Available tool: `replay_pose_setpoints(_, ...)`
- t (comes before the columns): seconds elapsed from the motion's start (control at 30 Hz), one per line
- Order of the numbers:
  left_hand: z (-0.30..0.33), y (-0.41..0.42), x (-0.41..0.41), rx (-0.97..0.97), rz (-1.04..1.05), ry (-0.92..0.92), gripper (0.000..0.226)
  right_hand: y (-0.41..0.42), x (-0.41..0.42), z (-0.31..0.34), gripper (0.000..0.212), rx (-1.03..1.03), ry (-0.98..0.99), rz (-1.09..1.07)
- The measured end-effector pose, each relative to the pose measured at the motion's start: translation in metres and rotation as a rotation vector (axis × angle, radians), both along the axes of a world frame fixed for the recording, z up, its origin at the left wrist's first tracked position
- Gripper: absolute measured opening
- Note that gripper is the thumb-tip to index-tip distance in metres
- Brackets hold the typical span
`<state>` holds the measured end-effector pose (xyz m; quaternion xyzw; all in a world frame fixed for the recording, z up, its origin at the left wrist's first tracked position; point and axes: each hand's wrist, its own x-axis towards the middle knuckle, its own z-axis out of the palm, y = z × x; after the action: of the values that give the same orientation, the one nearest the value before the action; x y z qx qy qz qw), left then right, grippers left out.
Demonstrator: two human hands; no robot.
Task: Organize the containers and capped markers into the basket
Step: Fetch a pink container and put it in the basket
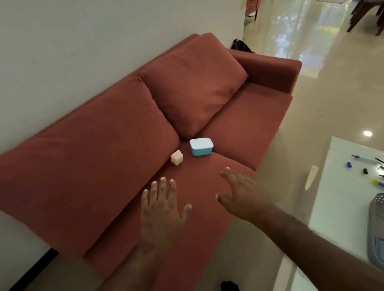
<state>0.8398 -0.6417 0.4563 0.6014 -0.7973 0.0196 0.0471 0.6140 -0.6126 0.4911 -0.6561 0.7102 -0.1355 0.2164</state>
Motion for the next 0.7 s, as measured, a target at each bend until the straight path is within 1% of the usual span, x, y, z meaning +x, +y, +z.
replay_pose_setpoints(0.23,-0.007,-0.083,-0.008,0.023,0.057,-0.043,0.081,-0.093,-0.005,-0.012,0.069,0.026,-0.037,0.043)
replay_pose_setpoints(0.4,-0.021,-0.129,-0.025,0.039,0.097,-0.045,0.081,-0.147,-0.020,-0.024,0.068,0.055,-0.021,0.077)
replay_pose_setpoints(0.7,-0.060,-0.189,-0.040,0.101,0.089,-0.058,0.078,-0.200,-0.024,-0.058,0.067,0.118,0.004,0.094)
